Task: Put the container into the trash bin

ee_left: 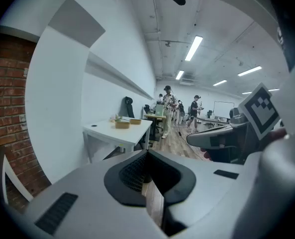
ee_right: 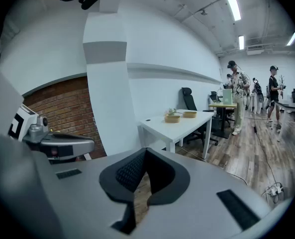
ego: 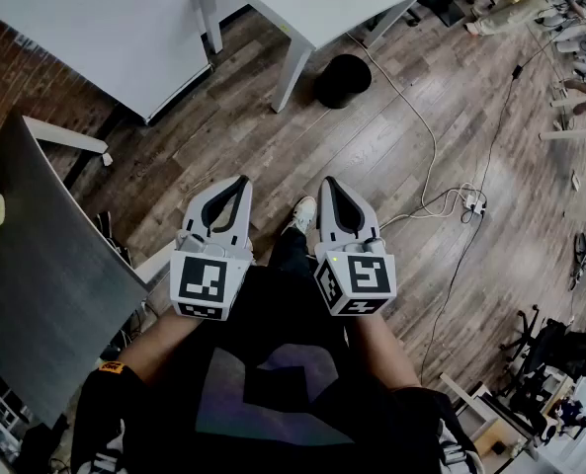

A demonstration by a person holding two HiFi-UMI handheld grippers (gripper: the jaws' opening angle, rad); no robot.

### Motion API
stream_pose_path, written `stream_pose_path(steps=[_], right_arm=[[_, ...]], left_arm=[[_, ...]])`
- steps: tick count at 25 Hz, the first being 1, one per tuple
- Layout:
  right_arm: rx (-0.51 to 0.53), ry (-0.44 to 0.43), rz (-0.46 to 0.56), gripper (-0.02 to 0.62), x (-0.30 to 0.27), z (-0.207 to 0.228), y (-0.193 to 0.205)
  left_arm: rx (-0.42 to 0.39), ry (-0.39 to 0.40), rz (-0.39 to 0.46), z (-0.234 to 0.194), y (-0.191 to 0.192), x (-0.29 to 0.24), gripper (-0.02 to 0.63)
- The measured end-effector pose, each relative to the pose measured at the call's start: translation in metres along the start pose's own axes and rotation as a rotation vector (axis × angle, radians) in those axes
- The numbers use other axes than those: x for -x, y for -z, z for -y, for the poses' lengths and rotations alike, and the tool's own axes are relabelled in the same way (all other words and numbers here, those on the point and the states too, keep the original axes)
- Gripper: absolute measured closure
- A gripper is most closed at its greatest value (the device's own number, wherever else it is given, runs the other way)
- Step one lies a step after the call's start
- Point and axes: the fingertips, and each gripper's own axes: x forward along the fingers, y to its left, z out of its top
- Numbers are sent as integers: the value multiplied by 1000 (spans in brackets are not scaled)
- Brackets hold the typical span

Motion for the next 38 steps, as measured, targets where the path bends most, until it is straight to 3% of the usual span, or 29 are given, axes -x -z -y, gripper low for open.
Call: stream_pose_path(steps=[17, 38], right_arm=[[14, -53, 43, 581, 3, 18, -36], [9, -143, 88, 581, -29, 127, -85]], left_arm=[[29, 2, 68, 17, -32, -23, 598], [-14, -77, 82, 63, -96, -118, 598]])
